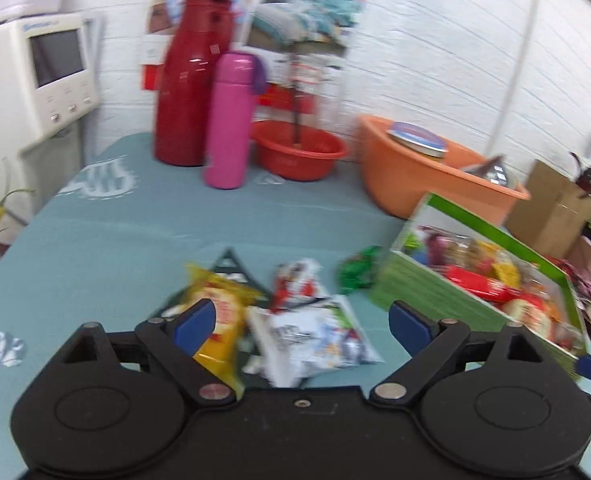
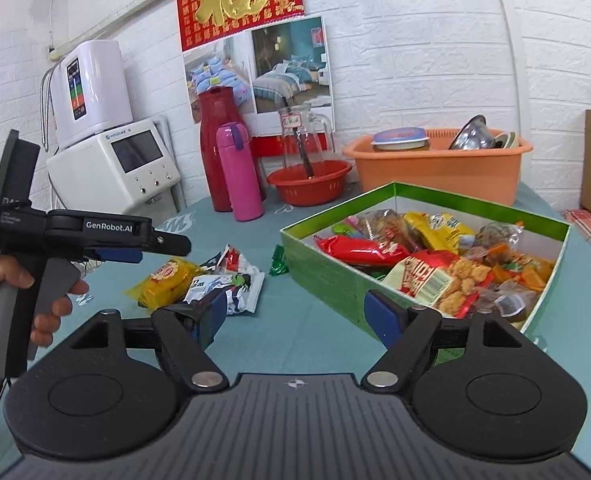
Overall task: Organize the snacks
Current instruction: 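Grasp the yellow bread bag with the left gripper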
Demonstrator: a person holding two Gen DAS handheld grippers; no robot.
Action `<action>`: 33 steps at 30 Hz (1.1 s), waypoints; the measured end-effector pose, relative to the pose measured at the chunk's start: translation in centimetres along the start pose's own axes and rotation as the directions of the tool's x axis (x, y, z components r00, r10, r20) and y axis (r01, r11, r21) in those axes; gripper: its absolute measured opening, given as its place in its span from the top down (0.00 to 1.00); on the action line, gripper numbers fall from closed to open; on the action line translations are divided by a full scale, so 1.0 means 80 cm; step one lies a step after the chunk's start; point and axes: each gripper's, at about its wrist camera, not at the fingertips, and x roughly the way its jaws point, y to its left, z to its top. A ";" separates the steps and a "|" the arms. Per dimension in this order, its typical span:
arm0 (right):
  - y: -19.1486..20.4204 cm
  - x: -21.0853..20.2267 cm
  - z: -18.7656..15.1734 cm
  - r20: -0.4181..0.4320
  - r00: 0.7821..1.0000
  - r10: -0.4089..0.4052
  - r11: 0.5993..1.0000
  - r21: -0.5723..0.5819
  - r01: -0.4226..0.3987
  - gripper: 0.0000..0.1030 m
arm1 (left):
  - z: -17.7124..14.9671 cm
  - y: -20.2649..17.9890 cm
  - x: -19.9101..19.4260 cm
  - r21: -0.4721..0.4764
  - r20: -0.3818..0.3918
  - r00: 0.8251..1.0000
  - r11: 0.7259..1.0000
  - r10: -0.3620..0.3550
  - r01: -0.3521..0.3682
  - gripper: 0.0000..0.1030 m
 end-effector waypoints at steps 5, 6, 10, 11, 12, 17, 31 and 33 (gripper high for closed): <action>0.009 0.011 -0.008 -0.031 0.999 0.007 1.000 -0.007 -0.007 0.00 | 0.005 0.047 0.025 -0.079 -0.022 0.999 0.996 0.030 -0.031 0.00; 0.009 0.013 -0.009 -0.036 0.999 0.006 1.000 -0.008 -0.006 0.00 | 0.005 0.052 0.030 -0.087 -0.028 0.999 0.996 0.031 -0.033 0.00; 0.007 0.021 -0.012 -0.058 0.998 -0.001 1.000 -0.003 0.001 0.00 | 0.001 0.060 0.049 -0.089 -0.054 0.998 0.995 0.034 -0.039 0.00; 0.007 0.023 -0.013 -0.062 0.998 -0.003 1.000 -0.001 0.003 0.00 | -0.001 0.061 0.054 -0.086 -0.063 0.997 0.996 0.032 -0.038 0.00; 0.007 0.025 -0.014 -0.067 0.998 -0.004 1.000 0.001 0.004 0.00 | -0.004 0.062 0.058 -0.083 -0.076 0.997 0.996 0.028 -0.034 0.00; 0.007 0.029 -0.017 -0.084 0.996 0.015 1.000 0.005 -0.014 0.00 | -0.027 0.056 0.053 -0.068 -0.133 0.991 0.998 -0.025 0.016 0.39; 0.041 0.025 -0.064 -0.260 0.946 0.193 0.981 0.035 -0.190 0.00 | -0.116 -0.048 -0.035 -0.062 -0.263 0.918 0.955 -0.296 0.290 0.09; 0.044 0.024 -0.067 -0.262 0.940 0.217 0.976 0.052 -0.211 0.00 | -0.116 -0.046 -0.039 -0.079 -0.267 0.914 0.952 -0.306 0.296 0.05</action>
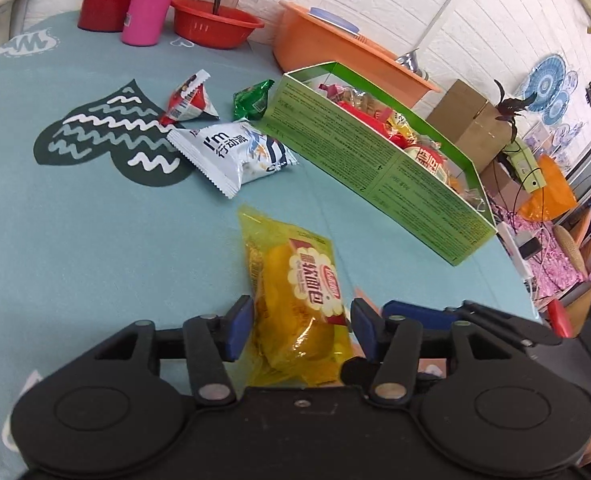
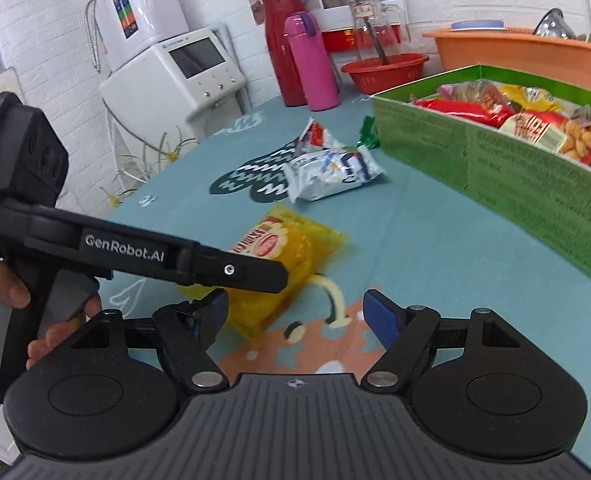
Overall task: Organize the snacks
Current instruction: 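Grasp the yellow bread bag with the left gripper, then carry the yellow bread bag into the box and open the left gripper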
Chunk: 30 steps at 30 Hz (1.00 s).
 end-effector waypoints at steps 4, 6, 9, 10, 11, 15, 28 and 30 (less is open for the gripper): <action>0.008 0.009 -0.001 -0.012 0.999 0.036 0.999 0.025 -0.036 0.00 | 0.005 0.006 -0.006 -0.029 0.007 1.000 0.999 -0.021 0.021 0.02; 0.015 0.015 -0.001 -0.012 0.999 0.036 0.999 0.016 -0.036 0.00 | 0.008 0.005 -0.005 -0.040 0.005 1.000 0.999 -0.026 0.026 0.02; 0.020 0.027 -0.001 -0.023 0.999 0.035 0.999 0.011 -0.035 0.00 | 0.009 0.003 0.005 -0.023 -0.004 1.000 1.000 0.005 -0.005 0.06; 0.020 0.031 -0.001 -0.027 0.999 0.035 0.999 0.010 -0.035 0.00 | 0.009 0.003 0.012 -0.021 -0.014 1.000 1.000 0.014 -0.014 0.15; 0.020 0.032 -0.002 -0.016 0.999 0.035 0.999 0.003 -0.035 0.00 | 0.007 0.003 0.015 -0.009 -0.007 1.000 1.000 0.012 -0.012 0.18; 0.016 0.028 -0.003 -0.024 0.998 0.054 0.999 -0.002 -0.054 0.22 | 0.003 -0.012 0.015 0.028 0.000 1.000 0.999 0.027 -0.027 0.21; -0.015 -0.045 0.018 0.159 0.986 -0.048 0.998 -0.022 0.053 0.40 | 0.046 -0.105 0.014 0.164 0.095 0.994 0.986 -0.057 0.041 0.21; -0.023 -0.059 0.024 0.200 0.977 -0.072 0.997 -0.020 0.077 0.40 | 0.058 -0.125 0.018 0.191 0.106 0.991 0.980 -0.080 0.059 0.21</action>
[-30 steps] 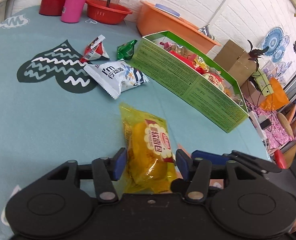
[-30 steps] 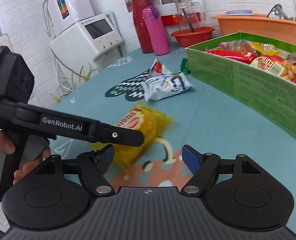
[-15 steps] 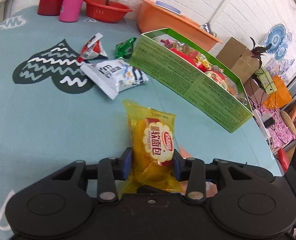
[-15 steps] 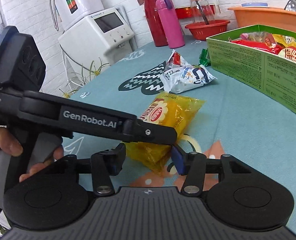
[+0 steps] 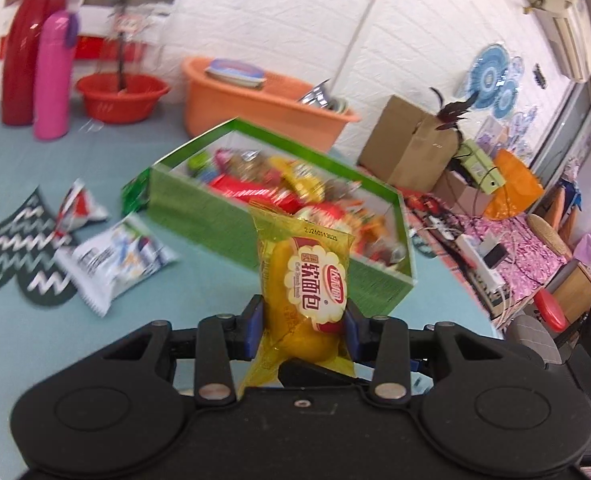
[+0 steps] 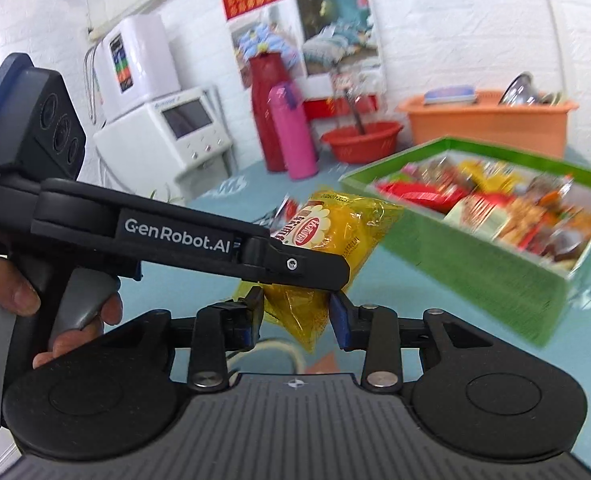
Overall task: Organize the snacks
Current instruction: 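Carry the yellow bread bag into the box and open the left gripper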
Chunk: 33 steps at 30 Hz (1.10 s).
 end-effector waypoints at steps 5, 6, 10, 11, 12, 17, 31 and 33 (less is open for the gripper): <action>-0.036 -0.024 0.018 0.085 0.995 -0.054 0.998 0.025 0.052 0.40 | 0.028 -0.042 0.028 0.076 0.026 0.999 0.996 -0.044 0.042 0.21; -0.045 -0.028 0.021 0.098 0.993 -0.066 0.997 0.035 0.063 0.40 | 0.033 -0.050 0.034 0.087 0.027 0.998 0.995 -0.053 0.050 0.21; -0.076 -0.039 0.031 0.143 0.983 -0.114 0.992 0.064 0.105 0.40 | 0.054 -0.074 0.068 0.119 0.019 0.994 0.988 -0.103 0.100 0.21; -0.083 -0.041 0.034 0.153 0.980 -0.129 0.990 0.071 0.119 0.40 | 0.059 -0.079 0.076 0.128 0.017 0.993 0.986 -0.114 0.111 0.21; -0.091 -0.042 0.036 0.160 0.977 -0.144 0.988 0.077 0.133 0.40 | 0.064 -0.086 0.086 0.140 0.017 0.992 0.982 -0.127 0.123 0.21; -0.128 -0.048 0.045 0.190 0.961 -0.203 0.977 0.110 0.184 0.40 | 0.082 -0.109 0.129 0.188 0.011 0.986 0.969 -0.167 0.162 0.21; -0.193 0.002 0.035 0.133 0.932 -0.337 0.940 0.106 0.325 0.39 | 0.089 -0.082 0.195 0.194 -0.013 0.998 0.979 -0.066 0.068 0.00; -0.192 -0.001 0.037 0.133 0.931 -0.339 0.938 0.118 0.325 0.38 | 0.089 -0.076 0.191 0.181 -0.015 0.998 0.982 -0.059 0.061 0.00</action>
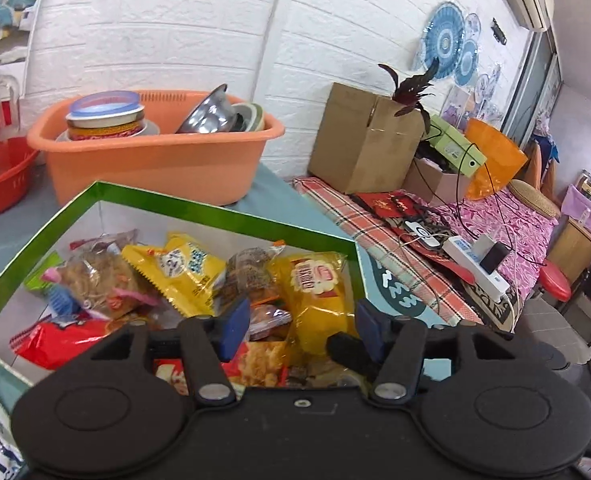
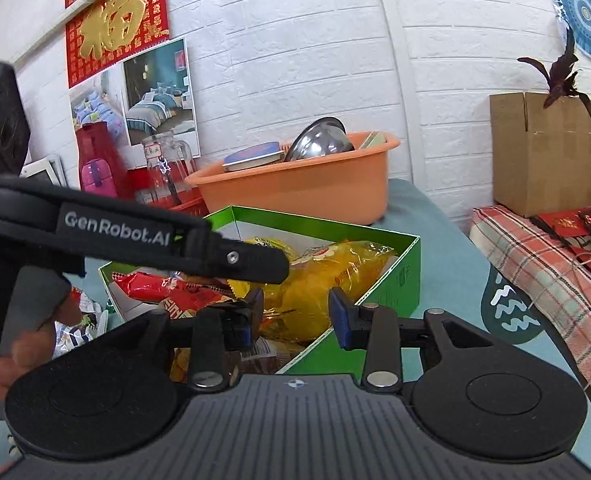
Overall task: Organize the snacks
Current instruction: 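Carry the yellow bread bag into the box and open the left gripper, then grasp the white 'I'm' chip bag with the left gripper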
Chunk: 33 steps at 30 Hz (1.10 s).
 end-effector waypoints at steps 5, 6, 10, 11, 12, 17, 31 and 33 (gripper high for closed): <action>0.007 -0.014 0.002 0.007 1.000 -0.003 1.000 0.001 0.003 0.35 | -0.003 0.001 -0.021 -0.023 0.013 1.000 1.000 0.012 -0.012 0.00; 0.009 -0.018 0.002 0.010 1.000 -0.002 1.000 0.000 0.002 0.31 | -0.004 0.001 -0.026 -0.027 0.017 1.000 0.999 0.022 -0.021 0.00; 0.022 -0.037 0.005 0.024 1.000 -0.001 1.000 -0.018 0.001 0.11 | -0.012 0.005 -0.052 -0.050 0.035 0.997 0.997 0.063 -0.061 0.00; 0.025 -0.041 0.005 0.026 1.000 -0.004 1.000 -0.024 0.004 0.09 | -0.015 0.006 -0.060 -0.056 0.043 0.996 0.996 0.076 -0.074 0.00; 0.029 -0.045 0.005 0.029 1.000 -0.005 1.000 -0.031 0.006 0.08 | -0.018 0.008 -0.068 -0.061 0.048 0.995 0.994 0.091 -0.088 0.00; 0.056 -0.062 0.004 0.032 0.999 0.013 0.998 -0.062 -0.011 0.02 | -0.036 0.019 -0.103 -0.065 0.061 0.987 0.987 0.148 -0.144 0.00; 0.137 -0.057 -0.018 -0.044 0.991 0.128 0.984 -0.122 -0.132 0.00 | -0.079 0.103 -0.172 -0.130 0.048 0.953 0.948 0.300 -0.292 0.00; 0.146 -0.053 -0.022 -0.062 0.988 0.139 0.980 -0.132 -0.147 0.00 | -0.082 0.130 -0.179 -0.178 0.038 0.946 0.933 0.323 -0.312 0.00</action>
